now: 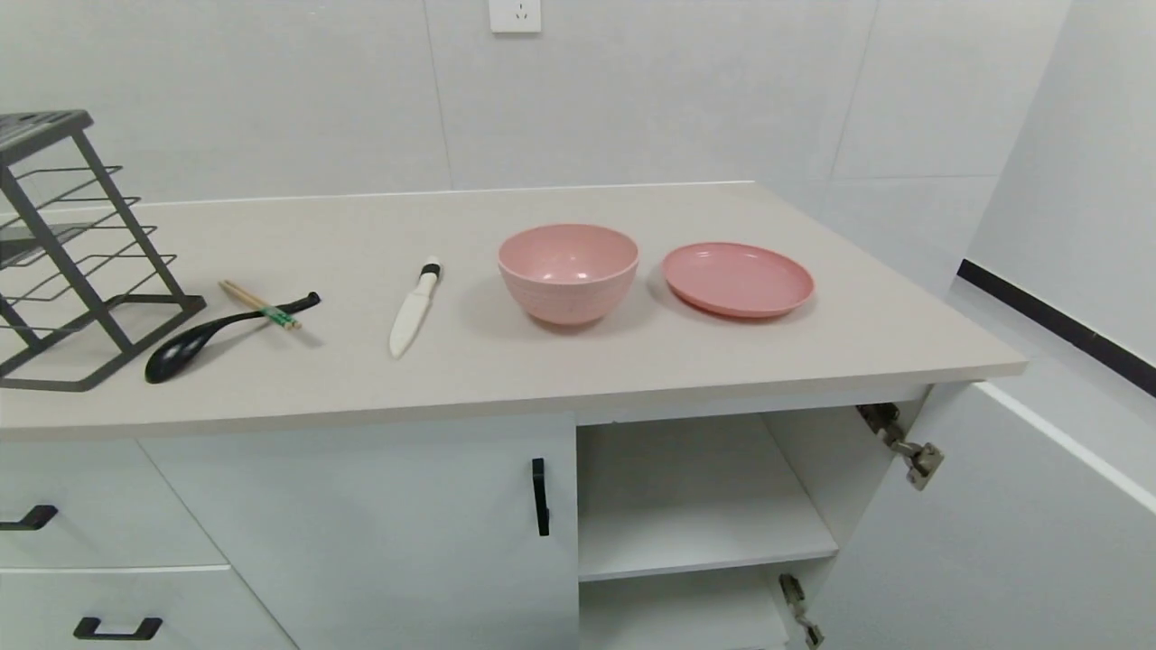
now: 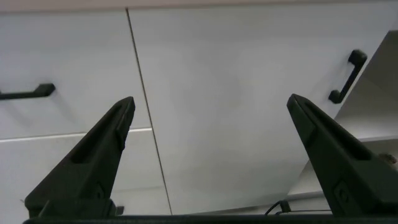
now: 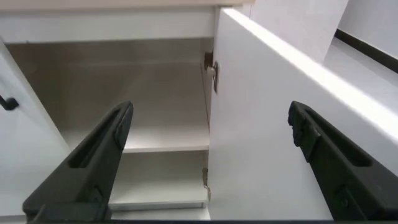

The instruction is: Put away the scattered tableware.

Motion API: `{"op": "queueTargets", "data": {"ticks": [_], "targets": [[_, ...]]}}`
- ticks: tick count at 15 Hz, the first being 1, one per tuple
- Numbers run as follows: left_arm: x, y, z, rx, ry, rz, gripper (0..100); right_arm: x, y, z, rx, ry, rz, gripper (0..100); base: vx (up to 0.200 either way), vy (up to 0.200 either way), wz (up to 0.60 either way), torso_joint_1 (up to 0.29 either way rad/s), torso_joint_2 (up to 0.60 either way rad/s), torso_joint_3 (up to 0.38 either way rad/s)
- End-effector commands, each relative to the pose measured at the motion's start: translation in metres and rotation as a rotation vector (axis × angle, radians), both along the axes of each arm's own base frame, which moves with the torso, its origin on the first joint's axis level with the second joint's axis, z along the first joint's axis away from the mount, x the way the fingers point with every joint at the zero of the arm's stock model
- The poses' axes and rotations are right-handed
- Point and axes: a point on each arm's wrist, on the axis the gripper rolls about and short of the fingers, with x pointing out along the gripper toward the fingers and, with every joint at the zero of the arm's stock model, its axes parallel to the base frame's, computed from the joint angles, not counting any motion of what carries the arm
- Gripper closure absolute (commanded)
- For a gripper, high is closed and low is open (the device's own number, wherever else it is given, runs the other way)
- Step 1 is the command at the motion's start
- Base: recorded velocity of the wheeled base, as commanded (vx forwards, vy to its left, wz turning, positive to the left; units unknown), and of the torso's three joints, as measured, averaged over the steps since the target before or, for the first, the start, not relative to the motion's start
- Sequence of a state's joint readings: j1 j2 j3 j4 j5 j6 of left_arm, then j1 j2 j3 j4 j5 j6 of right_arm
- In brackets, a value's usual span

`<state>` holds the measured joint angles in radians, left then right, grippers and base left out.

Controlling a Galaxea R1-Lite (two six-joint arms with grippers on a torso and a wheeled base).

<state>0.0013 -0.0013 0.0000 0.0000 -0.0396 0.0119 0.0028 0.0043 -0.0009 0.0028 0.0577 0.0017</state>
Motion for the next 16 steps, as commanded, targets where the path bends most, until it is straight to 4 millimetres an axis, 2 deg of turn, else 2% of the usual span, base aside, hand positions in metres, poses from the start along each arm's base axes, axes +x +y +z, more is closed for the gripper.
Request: {"op": "queueTargets", "data": {"ticks": [1,5,8,16], "targets": [[0.0001,0.0000,0.0000,0.000,0.001,0.000,0,0.0002,0.0000,-0.0002,0.000,0.003,0.001,0,0.000,0.000,0.00,0.203,-0.50,-0.222],[0.0001,0.0000,0.0000,0.000,0.001,0.000,0,0.0001,0.0000,0.0002,0.000,0.001,0.001,0,0.000,0.000,0.00,0.132,-0.49,-0.224],[0.0001,0.0000,0.0000,0.000,0.001,0.000,0,0.0001,0.0000,0.0002,0.000,0.001,-0.001,0,0.000,0.000,0.00,0.408,-0.48,-0.233],[0.0001,0.0000,0.0000,0.000,0.001,0.000,0,0.0002,0.0000,-0.0002,0.000,0.003,-0.001,0,0.000,0.000,0.00,0.287,-0.53,-0.251]]}}
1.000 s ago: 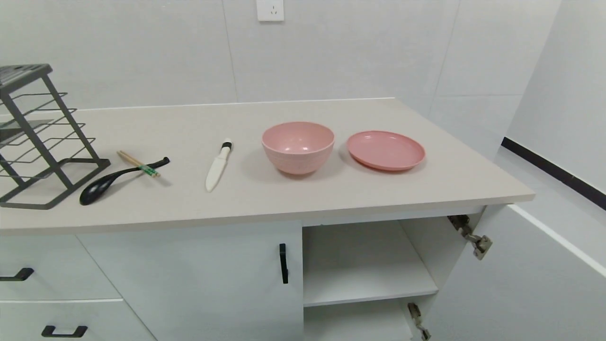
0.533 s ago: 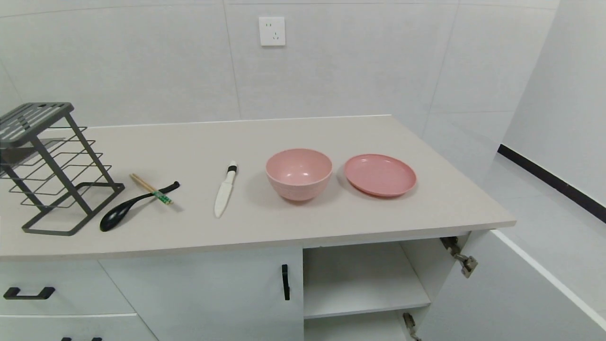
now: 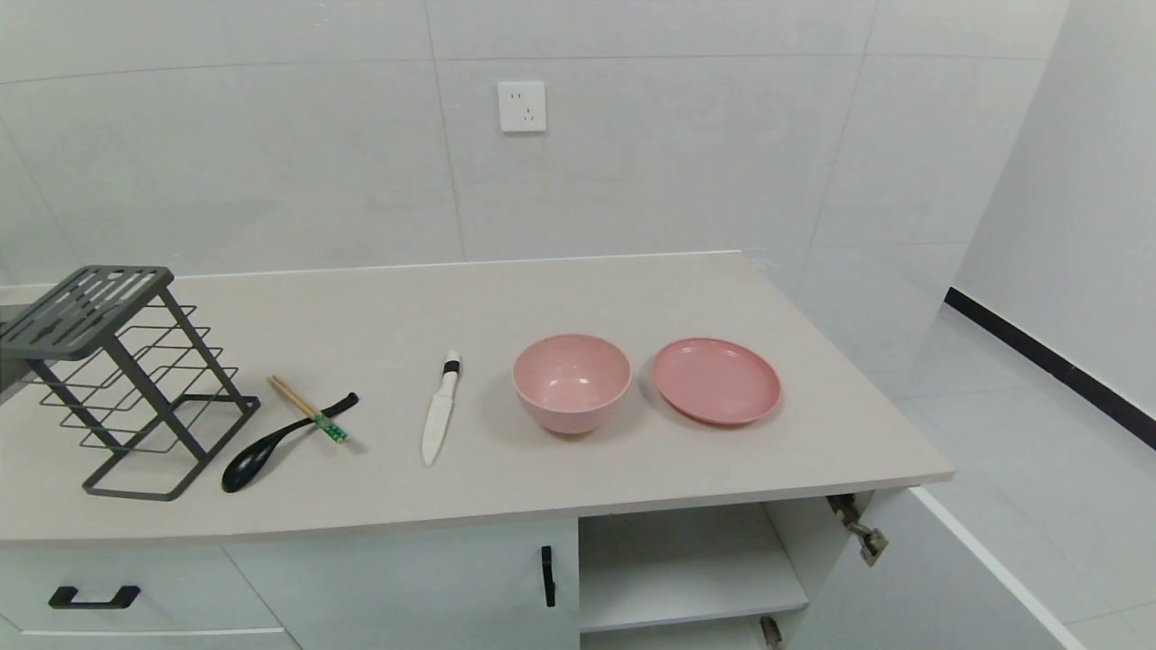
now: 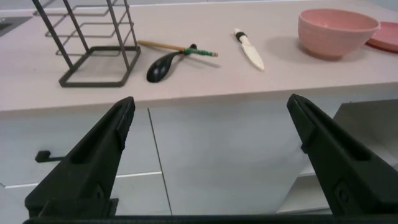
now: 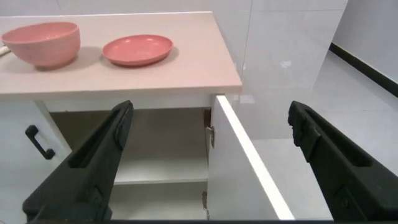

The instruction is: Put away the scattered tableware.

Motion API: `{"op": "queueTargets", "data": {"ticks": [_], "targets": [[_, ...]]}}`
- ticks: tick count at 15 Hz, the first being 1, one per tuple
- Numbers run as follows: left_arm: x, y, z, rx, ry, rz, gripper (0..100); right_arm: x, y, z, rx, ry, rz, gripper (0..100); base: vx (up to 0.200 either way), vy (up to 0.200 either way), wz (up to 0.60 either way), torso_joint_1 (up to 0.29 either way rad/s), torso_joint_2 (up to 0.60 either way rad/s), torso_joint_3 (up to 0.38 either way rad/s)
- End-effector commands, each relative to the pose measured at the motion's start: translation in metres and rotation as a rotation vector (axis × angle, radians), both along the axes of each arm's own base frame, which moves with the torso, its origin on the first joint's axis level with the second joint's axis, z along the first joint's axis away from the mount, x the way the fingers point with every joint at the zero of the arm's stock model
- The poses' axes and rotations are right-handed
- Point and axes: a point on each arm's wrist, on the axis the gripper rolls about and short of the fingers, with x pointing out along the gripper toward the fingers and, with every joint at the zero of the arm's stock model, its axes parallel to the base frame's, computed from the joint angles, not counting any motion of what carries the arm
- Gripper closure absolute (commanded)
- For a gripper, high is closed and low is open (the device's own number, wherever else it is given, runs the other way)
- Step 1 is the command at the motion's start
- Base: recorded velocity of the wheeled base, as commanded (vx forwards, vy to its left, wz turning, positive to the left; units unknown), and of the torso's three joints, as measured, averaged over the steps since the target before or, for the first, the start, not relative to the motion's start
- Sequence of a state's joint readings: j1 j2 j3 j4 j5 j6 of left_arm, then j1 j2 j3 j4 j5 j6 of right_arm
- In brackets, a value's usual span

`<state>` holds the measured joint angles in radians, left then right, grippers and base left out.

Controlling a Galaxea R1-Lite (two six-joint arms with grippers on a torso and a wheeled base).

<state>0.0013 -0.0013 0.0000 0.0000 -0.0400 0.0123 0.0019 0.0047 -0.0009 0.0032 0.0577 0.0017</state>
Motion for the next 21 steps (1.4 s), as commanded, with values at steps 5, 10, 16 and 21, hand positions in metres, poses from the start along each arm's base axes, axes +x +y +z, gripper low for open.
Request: {"op": "queueTargets", "data": {"ticks": [5,10,16,21], "targets": [[0.0001,0.0000,0.0000,0.000,0.001,0.000,0,0.0002,0.0000,-0.0002,0.000,0.002,0.002,0,0.160,0.000,0.00,0.112,-0.20,-0.090],[0.0001,0.0000,0.0000,0.000,0.001,0.000,0,0.0002,0.0000,-0.0002,-0.002,0.002,0.002,0,0.000,0.000,0.00,0.011,0.00,-0.004],[0.0001,0.0000,0.0000,0.000,0.001,0.000,0,0.0001,0.0000,0.0002,0.000,0.001,0.002,0,0.000,0.000,0.00,0.184,-0.37,-0.178],[0.0001,-0.0001,0.0000,0.000,0.001,-0.003,0,0.0002,0.0000,-0.0002,0.000,0.002,0.002,0,0.000,0.000,0.00,0.110,-0.23,-0.102]]}}
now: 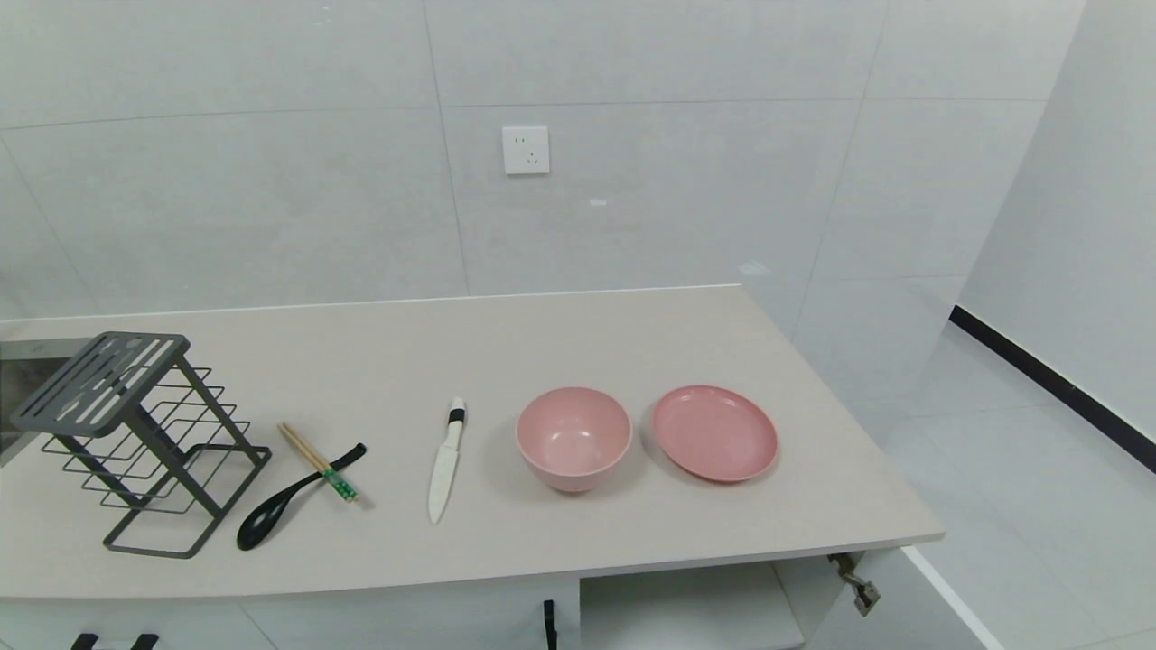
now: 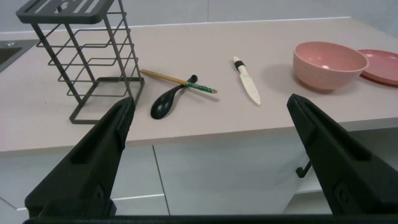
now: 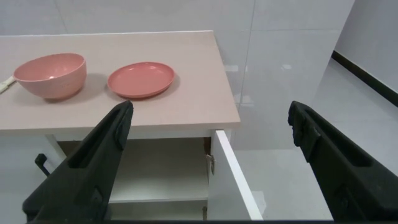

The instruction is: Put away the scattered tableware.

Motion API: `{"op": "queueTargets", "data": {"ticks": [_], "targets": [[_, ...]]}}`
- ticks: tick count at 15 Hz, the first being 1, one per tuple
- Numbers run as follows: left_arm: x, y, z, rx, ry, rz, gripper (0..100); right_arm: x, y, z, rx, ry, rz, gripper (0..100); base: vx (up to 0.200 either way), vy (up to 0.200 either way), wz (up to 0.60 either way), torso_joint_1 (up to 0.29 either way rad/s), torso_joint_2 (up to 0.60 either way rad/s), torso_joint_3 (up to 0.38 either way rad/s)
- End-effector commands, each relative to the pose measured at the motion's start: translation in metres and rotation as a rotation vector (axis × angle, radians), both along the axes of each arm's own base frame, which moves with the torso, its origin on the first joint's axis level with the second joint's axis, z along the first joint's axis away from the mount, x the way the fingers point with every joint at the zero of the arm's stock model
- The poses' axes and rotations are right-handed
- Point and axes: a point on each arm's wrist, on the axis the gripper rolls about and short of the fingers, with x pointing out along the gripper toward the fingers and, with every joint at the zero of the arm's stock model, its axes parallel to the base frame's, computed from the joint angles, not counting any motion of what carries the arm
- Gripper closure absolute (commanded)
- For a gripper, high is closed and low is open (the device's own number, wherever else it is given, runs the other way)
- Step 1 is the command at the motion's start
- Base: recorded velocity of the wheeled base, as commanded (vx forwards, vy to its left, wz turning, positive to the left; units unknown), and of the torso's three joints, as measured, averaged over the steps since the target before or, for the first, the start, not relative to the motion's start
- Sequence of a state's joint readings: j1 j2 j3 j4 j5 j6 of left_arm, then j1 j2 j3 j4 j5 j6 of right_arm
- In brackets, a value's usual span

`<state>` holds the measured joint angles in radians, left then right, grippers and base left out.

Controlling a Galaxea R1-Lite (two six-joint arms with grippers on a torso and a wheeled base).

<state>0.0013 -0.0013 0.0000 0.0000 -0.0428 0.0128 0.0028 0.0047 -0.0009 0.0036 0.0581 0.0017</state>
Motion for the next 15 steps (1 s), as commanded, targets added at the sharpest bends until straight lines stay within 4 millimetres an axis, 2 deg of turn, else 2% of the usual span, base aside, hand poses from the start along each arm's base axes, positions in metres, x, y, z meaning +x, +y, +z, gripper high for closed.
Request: {"op": "queueTargets", "data": {"ticks": [1,11,12,14,15], "targets": [[0.000,0.000,0.000,0.000,0.001,0.000,0,0.000,0.000,0.000,0.000,0.000,0.001,0,0.000,0.000,0.00,0.000,0.00,0.000],[0.000,0.000,0.000,-0.002,0.001,-0.001,0,0.000,0.000,0.000,0.009,0.002,-0.007,0,0.000,0.000,0.00,0.000,0.00,0.000],[0.000,0.000,0.000,0.000,0.001,0.000,0,0.000,0.000,0.003,0.012,-0.033,-0.009,0,0.000,0.000,0.00,0.000,0.00,0.000],[0.000,0.000,0.000,0.000,0.001,-0.001,0,-0.004,0.000,0.028,0.004,-0.231,-0.008,0,0.000,0.000,0.00,0.000,0.00,0.000],[0.000,0.000,0.000,0.000,0.001,-0.001,0,-0.004,0.001,0.035,0.008,-0.214,0.020,0,0.000,0.000,0.00,0.000,0.00,0.000]]}}
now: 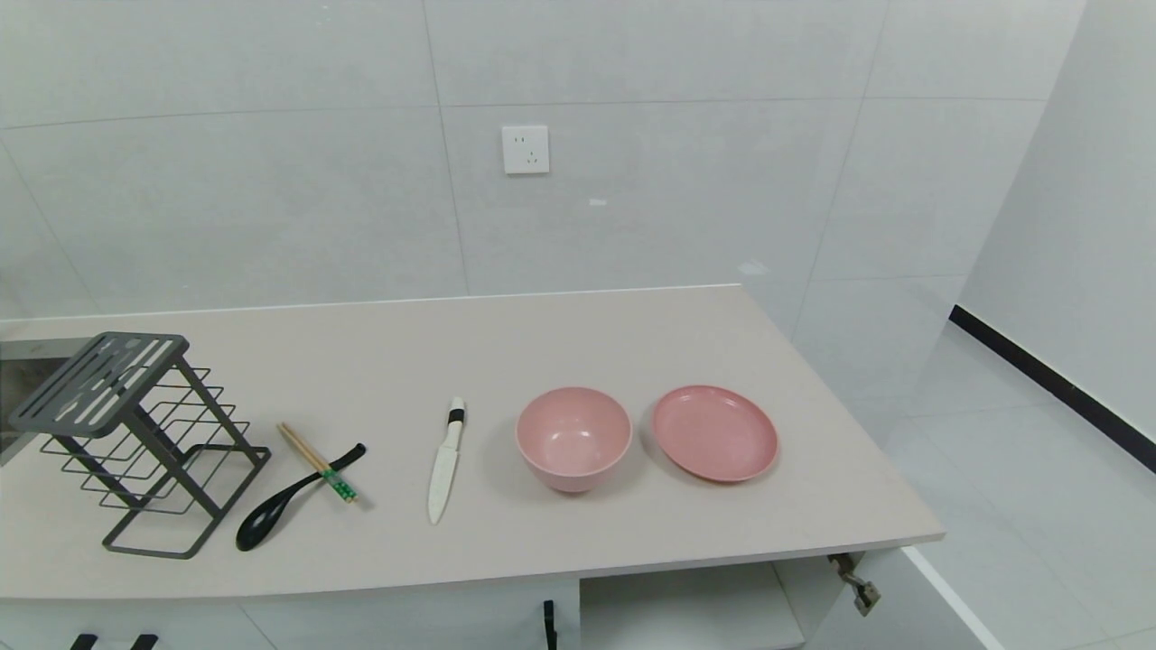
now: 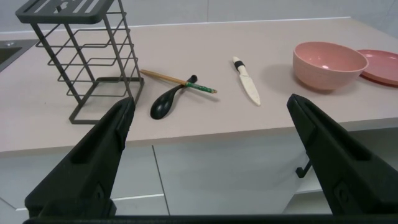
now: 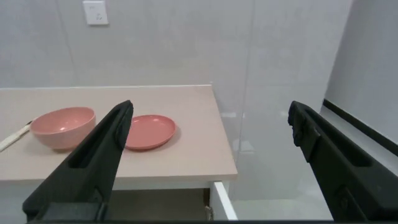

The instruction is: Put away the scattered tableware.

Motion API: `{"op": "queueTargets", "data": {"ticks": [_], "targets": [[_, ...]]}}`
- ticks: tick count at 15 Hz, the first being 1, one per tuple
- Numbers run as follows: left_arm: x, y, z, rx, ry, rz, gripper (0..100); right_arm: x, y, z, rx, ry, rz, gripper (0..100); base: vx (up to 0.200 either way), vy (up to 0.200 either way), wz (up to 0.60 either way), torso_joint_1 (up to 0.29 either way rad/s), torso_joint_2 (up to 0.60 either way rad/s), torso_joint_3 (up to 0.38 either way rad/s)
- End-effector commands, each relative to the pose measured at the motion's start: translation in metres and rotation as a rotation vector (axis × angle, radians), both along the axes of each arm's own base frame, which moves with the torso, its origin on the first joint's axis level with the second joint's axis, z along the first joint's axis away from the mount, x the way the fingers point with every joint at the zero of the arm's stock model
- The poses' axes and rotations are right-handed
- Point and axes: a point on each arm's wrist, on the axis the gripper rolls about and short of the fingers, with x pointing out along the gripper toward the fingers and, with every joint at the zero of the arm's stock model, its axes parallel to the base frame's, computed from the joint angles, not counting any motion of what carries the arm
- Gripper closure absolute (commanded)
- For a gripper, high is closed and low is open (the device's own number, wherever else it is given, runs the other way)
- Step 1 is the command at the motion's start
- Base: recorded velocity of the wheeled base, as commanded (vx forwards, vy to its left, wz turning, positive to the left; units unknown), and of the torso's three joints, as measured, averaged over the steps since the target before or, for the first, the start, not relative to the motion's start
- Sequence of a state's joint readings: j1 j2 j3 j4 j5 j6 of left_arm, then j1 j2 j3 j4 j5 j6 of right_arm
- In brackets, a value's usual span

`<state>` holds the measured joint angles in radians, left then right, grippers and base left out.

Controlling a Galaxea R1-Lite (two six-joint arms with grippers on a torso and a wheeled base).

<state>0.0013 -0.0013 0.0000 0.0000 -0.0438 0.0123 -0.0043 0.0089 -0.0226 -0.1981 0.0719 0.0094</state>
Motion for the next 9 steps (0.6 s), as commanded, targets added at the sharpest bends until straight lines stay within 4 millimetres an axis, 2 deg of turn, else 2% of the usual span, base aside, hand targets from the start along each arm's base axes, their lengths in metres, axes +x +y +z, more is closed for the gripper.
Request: {"op": "queueTargets", "data": {"ticks": [1,2,3,4,6,7,9], "targets": [[0.000,0.000,0.000,0.000,0.001,0.000,0,0.001,0.002,0.016,0.000,0.061,0.075,0,0.000,0.000,0.00,0.000,0.00,0.000],[0.000,0.000,0.000,0.000,0.001,0.000,0,0.001,0.002,0.021,0.001,0.076,0.100,0,0.000,0.000,0.00,0.000,0.00,0.000],[0.000,0.000,0.000,0.000,0.001,0.000,0,0.004,0.005,0.033,-0.030,0.124,0.225,0,0.000,0.000,0.00,0.000,0.00,0.000],[0.000,0.000,0.000,0.000,0.001,0.000,0,0.011,0.007,0.036,-0.062,0.174,0.317,0,0.000,0.000,0.00,0.000,0.00,0.000],[0.000,0.000,0.000,-0.002,0.001,-0.002,0,0.025,0.008,0.039,-0.076,0.259,0.378,0,0.000,0.000,0.00,0.000,0.00,0.000],[0.000,0.000,0.000,-0.008,0.002,-0.007,0,0.042,0.009,0.044,-0.072,0.348,0.409,0,0.000,0.000,0.00,0.000,0.00,0.000],[0.000,0.000,0.000,-0.012,0.000,-0.008,0,0.059,0.010,0.052,-0.065,0.416,0.455,0,0.000,0.000,0.00,0.000,0.00,0.000]]}}
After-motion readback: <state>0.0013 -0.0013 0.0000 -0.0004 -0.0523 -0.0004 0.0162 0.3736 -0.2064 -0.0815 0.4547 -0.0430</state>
